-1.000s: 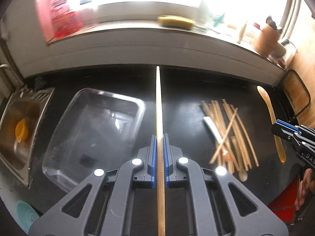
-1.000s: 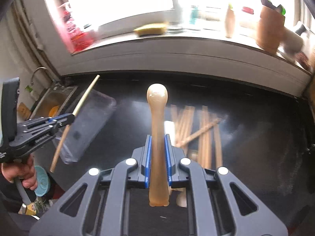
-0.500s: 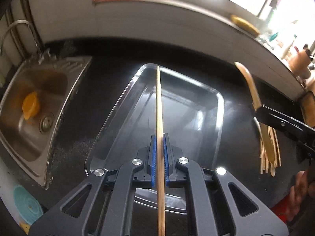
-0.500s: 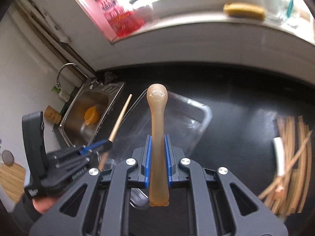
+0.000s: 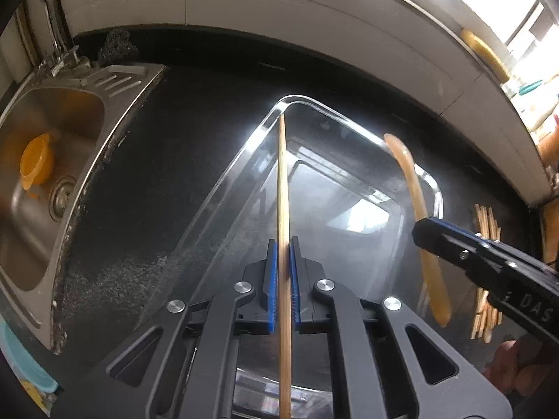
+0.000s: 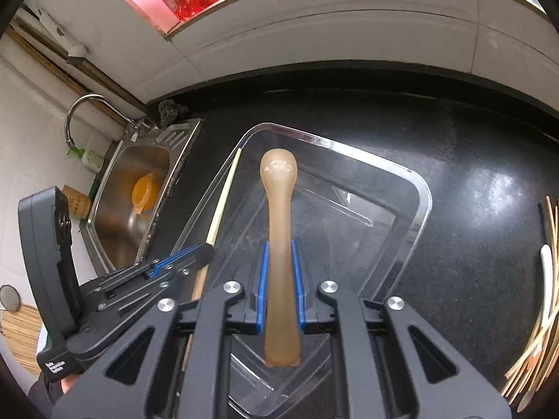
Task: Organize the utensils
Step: 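Carry chopstick and pestle to the clear tray and open both tools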
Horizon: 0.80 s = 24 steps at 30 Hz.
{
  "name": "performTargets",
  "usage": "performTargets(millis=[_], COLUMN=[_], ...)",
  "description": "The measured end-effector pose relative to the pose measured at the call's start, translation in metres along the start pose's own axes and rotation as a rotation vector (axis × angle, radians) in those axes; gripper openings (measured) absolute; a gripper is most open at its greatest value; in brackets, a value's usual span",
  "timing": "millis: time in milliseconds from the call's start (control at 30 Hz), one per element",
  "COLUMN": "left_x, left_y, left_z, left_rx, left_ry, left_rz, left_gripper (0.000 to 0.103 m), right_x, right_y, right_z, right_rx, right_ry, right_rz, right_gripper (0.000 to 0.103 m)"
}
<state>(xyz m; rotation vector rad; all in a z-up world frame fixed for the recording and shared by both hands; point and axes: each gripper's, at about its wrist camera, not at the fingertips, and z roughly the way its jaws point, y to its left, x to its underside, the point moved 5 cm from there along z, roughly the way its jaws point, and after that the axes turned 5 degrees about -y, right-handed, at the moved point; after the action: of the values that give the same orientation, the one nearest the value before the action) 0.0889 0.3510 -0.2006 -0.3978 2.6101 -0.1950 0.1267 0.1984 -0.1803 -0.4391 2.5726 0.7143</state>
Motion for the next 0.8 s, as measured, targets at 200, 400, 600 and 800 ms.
performTargets(millis=[200, 400, 600, 800], left_x=[-0.001, -0.006, 0.001, 0.004], left_y=[0.002, 0.006, 0.006, 0.008], left_z=[0.012, -0.018, -0.027, -0.034], left_rx=[-0.012, -0.024, -0.027, -0.033], left_ry=[0.025, -0.082, -0.074, -0.083], left_rz=[0.03, 0.035, 0.036, 0.032], left_gripper=[0.018, 0.097, 0.097, 0.097], right_x=[-0.006, -0.031, -0.037, -0.033], right_y=[-0.003, -0.014, -0.009, -0.006], right_z=[0.012, -0.012, -0.019, -0.025], right_rx=[0.015, 0.026, 0.006, -0.009], right_ry=[0.041, -0.049, -0.054, -0.051], right_rz=[0.006, 0.022, -0.006, -0.019], right_gripper=[0.05, 0.097, 0.097, 0.097])
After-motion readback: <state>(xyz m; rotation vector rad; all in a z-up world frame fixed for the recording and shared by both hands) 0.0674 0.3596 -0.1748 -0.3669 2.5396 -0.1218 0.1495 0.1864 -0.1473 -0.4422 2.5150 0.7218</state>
